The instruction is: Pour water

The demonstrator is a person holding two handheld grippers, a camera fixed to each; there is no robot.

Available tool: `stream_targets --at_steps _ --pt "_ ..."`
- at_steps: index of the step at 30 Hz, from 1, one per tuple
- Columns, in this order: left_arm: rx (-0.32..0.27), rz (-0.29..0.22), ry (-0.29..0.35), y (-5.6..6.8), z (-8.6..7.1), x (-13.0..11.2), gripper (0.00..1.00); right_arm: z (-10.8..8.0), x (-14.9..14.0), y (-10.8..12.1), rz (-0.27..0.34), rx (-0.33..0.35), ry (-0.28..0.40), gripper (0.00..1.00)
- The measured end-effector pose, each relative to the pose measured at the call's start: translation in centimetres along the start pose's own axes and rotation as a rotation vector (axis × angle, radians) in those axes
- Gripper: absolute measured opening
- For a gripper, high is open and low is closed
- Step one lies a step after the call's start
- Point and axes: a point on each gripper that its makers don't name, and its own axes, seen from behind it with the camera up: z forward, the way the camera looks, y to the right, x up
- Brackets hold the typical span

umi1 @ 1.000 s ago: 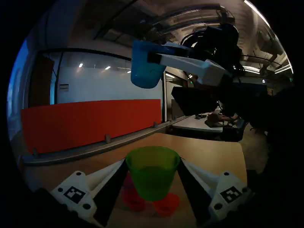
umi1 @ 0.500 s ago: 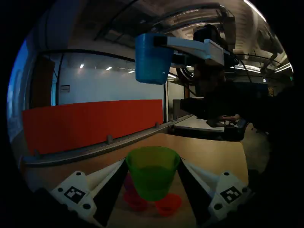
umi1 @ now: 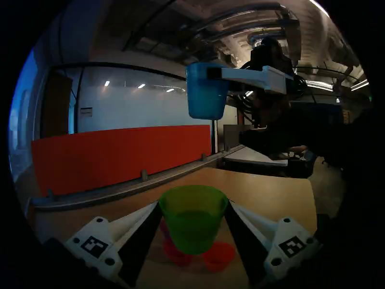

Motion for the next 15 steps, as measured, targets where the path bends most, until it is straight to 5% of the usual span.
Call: stream_targets --at_steps 15 --pt "0.053 0.005 -0.037 -2.1 -1.6 -0.8 0.87 -4.3 -1.6 3.2 0.022 -0.076 -0.01 0.91"
